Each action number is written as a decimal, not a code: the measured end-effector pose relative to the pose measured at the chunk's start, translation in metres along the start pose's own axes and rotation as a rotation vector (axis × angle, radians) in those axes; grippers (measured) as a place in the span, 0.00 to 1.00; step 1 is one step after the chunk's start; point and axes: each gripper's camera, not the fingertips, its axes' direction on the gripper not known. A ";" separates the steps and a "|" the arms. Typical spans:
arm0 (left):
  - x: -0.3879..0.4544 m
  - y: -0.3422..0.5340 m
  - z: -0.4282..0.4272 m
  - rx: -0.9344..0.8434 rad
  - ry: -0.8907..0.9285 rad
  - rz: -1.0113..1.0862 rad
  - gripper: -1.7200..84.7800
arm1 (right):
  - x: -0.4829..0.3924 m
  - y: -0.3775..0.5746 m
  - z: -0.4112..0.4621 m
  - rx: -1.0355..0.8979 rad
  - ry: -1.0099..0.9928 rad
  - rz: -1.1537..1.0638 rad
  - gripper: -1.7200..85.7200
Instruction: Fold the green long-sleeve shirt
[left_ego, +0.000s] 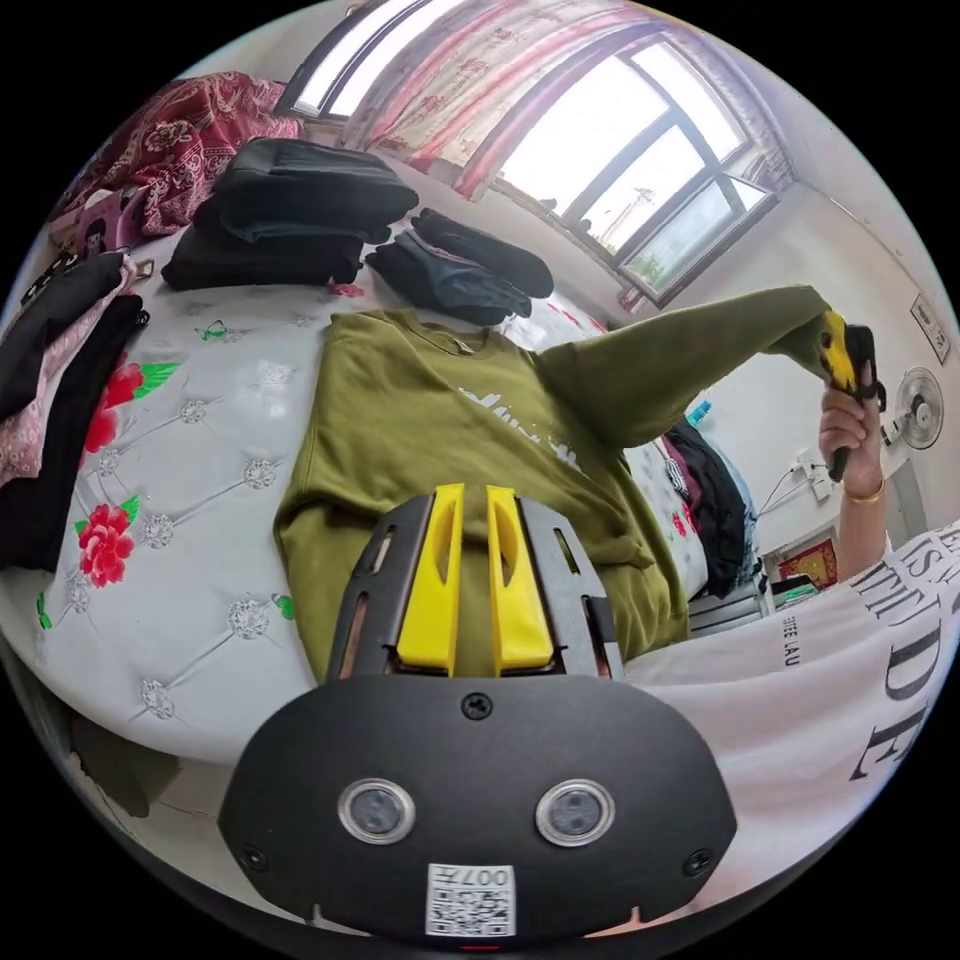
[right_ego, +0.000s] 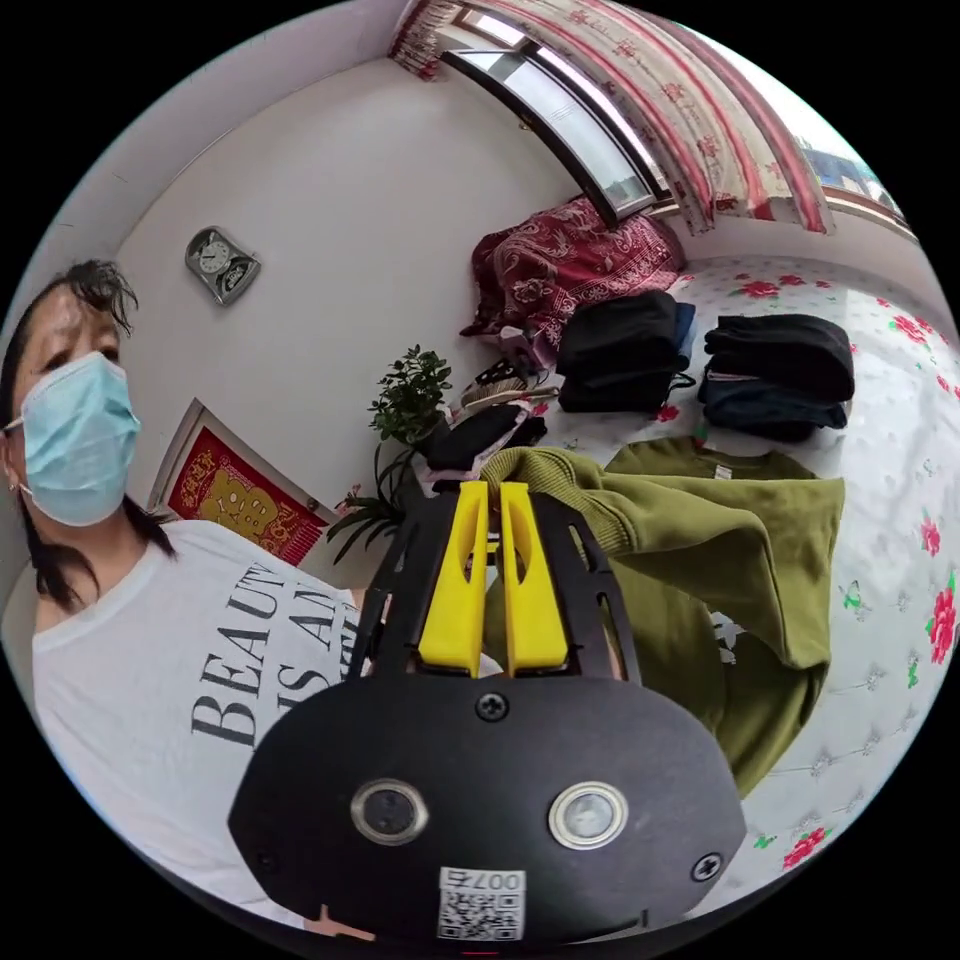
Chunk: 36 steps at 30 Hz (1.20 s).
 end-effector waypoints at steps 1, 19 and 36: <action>-0.006 0.007 -0.002 -0.013 0.016 -0.002 0.07 | -0.002 0.013 0.023 0.017 0.002 0.005 0.02; -0.022 -0.001 0.024 -0.317 -0.073 -0.018 0.15 | 0.100 0.128 0.129 -0.210 0.437 0.154 0.06; 0.019 -0.014 0.007 -0.481 -0.353 0.198 0.08 | 0.153 0.149 0.126 -0.266 0.505 0.133 0.05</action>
